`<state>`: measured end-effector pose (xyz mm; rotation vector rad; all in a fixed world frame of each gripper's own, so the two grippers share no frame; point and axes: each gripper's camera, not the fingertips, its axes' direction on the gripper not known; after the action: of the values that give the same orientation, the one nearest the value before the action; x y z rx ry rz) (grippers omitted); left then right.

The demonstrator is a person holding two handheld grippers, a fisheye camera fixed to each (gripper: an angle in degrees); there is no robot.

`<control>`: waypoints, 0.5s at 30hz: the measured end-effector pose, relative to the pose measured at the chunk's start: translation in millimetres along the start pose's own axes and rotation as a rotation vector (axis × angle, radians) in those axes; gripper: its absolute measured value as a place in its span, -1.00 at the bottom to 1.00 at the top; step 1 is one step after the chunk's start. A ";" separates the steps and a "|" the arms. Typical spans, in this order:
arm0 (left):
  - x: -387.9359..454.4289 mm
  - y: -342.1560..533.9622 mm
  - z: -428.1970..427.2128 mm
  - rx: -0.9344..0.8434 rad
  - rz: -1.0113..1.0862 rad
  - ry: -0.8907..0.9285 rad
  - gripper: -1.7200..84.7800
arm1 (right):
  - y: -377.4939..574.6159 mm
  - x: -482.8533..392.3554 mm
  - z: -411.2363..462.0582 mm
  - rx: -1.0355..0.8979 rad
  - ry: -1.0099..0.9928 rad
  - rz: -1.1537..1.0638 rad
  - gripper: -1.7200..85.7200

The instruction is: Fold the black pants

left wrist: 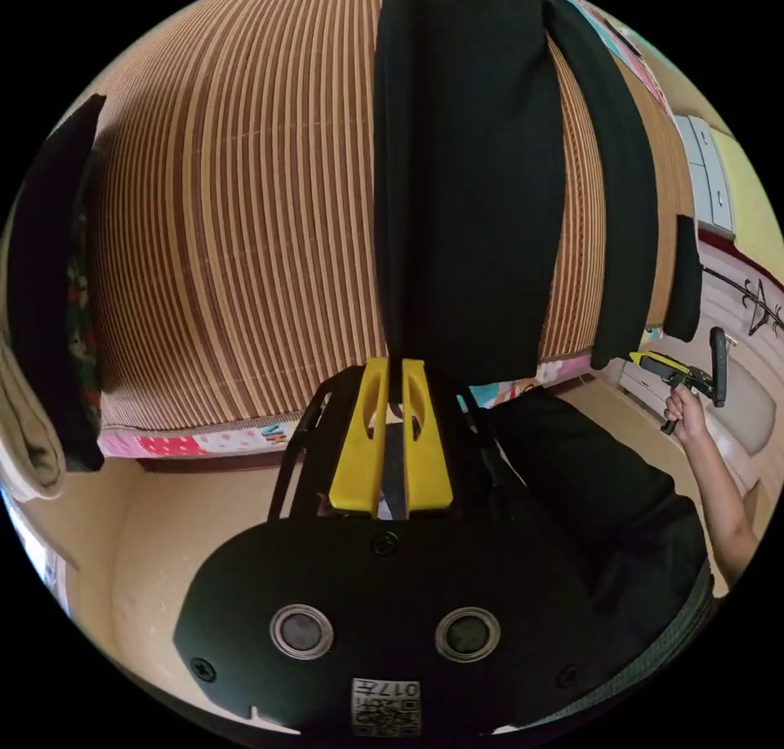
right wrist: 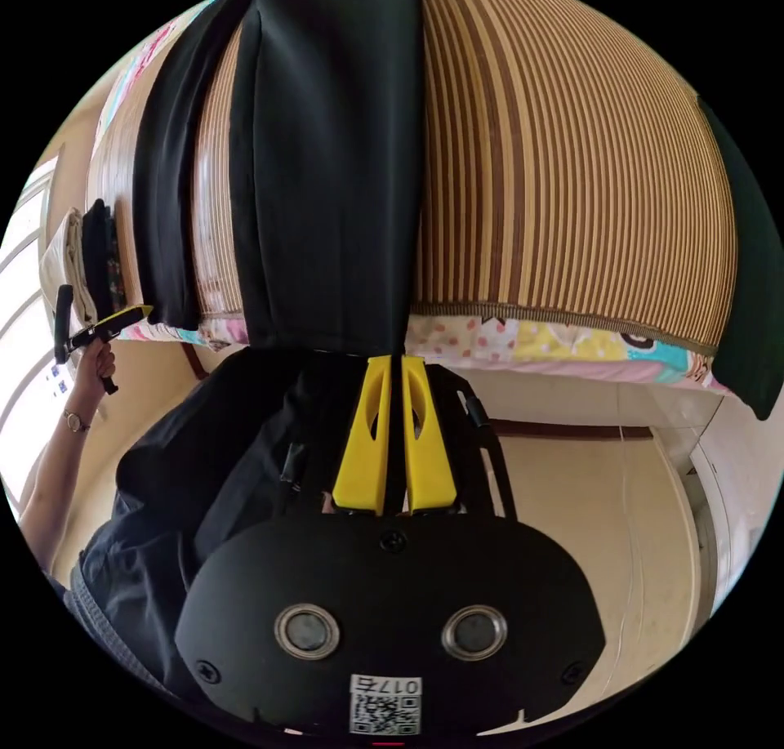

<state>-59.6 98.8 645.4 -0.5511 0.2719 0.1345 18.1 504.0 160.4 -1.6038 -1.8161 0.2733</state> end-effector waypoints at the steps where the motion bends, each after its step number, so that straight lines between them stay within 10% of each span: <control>1: -9.1 18.5 -4.3 0.044 -0.071 0.049 -0.86 | 18.3 7.0 1.6 0.000 -0.021 0.013 -0.90; 6: 3.9 84.5 -72.5 0.400 -0.149 0.306 -0.78 | 94.5 21.1 -37.5 0.157 -0.256 -0.079 -0.90; 15: 271.3 26.6 -74.5 0.099 0.572 0.164 -0.58 | 146.4 -48.3 -101.0 0.263 -0.395 -0.547 -0.90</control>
<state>178.1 96.0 492.5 -0.3737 0.5891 0.6281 195.7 462.1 134.4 -0.8669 -2.3215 0.5731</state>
